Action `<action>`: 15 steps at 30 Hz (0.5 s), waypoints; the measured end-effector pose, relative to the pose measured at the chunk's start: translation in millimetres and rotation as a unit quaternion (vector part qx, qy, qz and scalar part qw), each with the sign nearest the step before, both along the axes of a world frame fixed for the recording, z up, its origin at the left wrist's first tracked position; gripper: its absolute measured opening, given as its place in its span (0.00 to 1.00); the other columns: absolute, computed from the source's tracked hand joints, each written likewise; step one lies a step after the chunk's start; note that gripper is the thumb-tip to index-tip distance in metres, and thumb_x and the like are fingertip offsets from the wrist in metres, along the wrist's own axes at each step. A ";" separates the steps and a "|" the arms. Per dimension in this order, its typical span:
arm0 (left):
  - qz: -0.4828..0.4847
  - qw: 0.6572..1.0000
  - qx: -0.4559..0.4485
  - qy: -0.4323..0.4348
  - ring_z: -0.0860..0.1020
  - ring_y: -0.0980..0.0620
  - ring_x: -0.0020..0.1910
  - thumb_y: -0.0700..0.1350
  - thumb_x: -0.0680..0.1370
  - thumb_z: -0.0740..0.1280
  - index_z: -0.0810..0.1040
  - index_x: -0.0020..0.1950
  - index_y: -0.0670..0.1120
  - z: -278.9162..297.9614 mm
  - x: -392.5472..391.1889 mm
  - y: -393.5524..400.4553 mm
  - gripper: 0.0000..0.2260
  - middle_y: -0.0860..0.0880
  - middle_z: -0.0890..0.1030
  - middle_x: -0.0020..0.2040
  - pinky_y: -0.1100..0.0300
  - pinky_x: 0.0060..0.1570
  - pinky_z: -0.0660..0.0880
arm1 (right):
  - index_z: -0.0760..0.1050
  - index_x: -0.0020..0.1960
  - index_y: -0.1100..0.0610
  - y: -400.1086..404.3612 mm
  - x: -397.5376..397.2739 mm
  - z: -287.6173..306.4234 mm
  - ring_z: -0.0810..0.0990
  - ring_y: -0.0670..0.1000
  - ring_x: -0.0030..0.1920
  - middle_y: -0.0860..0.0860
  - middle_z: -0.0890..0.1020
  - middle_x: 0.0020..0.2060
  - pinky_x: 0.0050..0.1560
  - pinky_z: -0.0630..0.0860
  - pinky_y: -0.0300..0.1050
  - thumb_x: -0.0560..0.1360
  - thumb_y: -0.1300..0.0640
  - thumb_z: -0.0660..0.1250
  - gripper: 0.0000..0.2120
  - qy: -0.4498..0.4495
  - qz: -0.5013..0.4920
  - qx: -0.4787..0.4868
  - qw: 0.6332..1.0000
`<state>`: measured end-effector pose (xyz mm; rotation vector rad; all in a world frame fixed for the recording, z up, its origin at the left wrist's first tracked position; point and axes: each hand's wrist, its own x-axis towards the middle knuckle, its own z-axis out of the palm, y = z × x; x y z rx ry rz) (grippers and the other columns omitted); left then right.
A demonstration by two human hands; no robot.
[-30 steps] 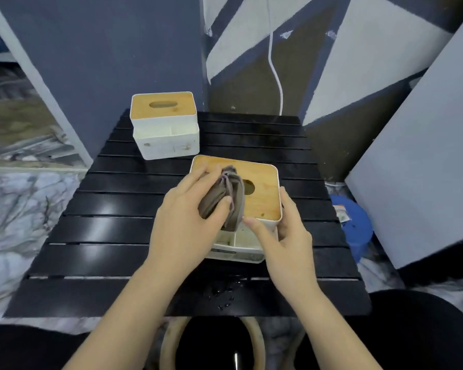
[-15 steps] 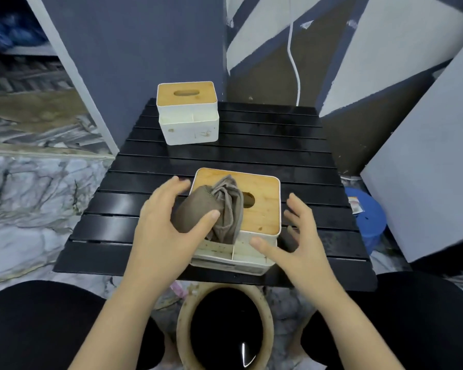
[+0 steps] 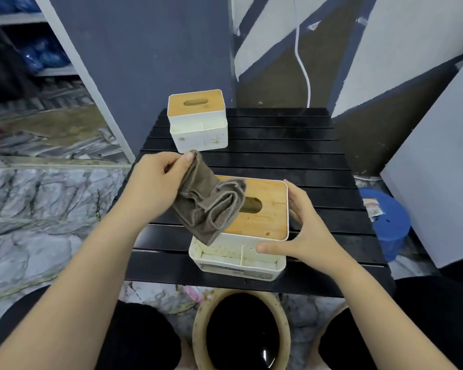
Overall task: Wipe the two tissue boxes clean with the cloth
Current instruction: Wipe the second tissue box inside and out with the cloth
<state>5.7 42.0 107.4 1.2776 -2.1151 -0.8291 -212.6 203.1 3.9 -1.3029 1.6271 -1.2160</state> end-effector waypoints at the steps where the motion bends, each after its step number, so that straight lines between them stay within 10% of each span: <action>1: 0.000 0.999 0.033 0.020 0.79 0.58 0.41 0.56 0.83 0.64 0.82 0.50 0.50 1.3 -1.8 1.9 0.12 0.56 0.82 0.41 0.62 0.44 0.74 | 0.54 0.81 0.40 0.2 -0.2 0.5 0.64 0.37 0.77 0.32 0.67 0.75 0.80 0.62 0.55 0.56 0.41 0.87 0.62 -0.002 0.003 0.001 1.000; 5: -0.034 0.991 0.124 -0.028 0.82 0.58 0.51 0.57 0.73 0.76 0.73 0.66 0.56 -2.0 1.9 7.1 0.24 0.55 0.85 0.50 0.60 0.50 0.76 | 0.47 0.82 0.38 3.1 -0.9 7.9 0.56 0.37 0.79 0.34 0.56 0.79 0.81 0.59 0.54 0.51 0.25 0.80 0.69 0.012 -0.005 0.029 0.999; 9: -0.020 0.989 0.118 0.087 0.86 0.53 0.45 0.42 0.77 0.74 0.82 0.58 0.49 10.7 5.7 10.6 0.11 0.49 0.88 0.44 0.52 0.53 0.82 | 0.49 0.83 0.41 2.4 16.8 33.3 0.46 0.37 0.81 0.34 0.49 0.80 0.80 0.52 0.45 0.62 0.20 0.68 0.57 0.080 -0.029 -0.049 0.995; 12: -0.054 0.957 0.192 0.209 0.86 0.51 0.46 0.49 0.77 0.71 0.84 0.56 0.47 26.1 1.8 29.2 0.10 0.46 0.88 0.47 0.55 0.46 0.84 | 0.61 0.79 0.44 -3.9 41.2 61.9 0.58 0.39 0.78 0.35 0.63 0.74 0.73 0.57 0.29 0.67 0.31 0.71 0.45 0.118 -0.038 -0.120 0.985; 15: -0.127 0.923 0.256 0.260 0.86 0.46 0.52 0.55 0.76 0.74 0.81 0.62 0.46 28.3 -1.4 46.8 0.19 0.43 0.87 0.54 0.56 0.46 0.83 | 0.66 0.76 0.49 -16.7 67.4 76.2 0.71 0.42 0.72 0.41 0.72 0.69 0.70 0.69 0.36 0.71 0.38 0.72 0.37 0.025 0.000 -0.145 0.989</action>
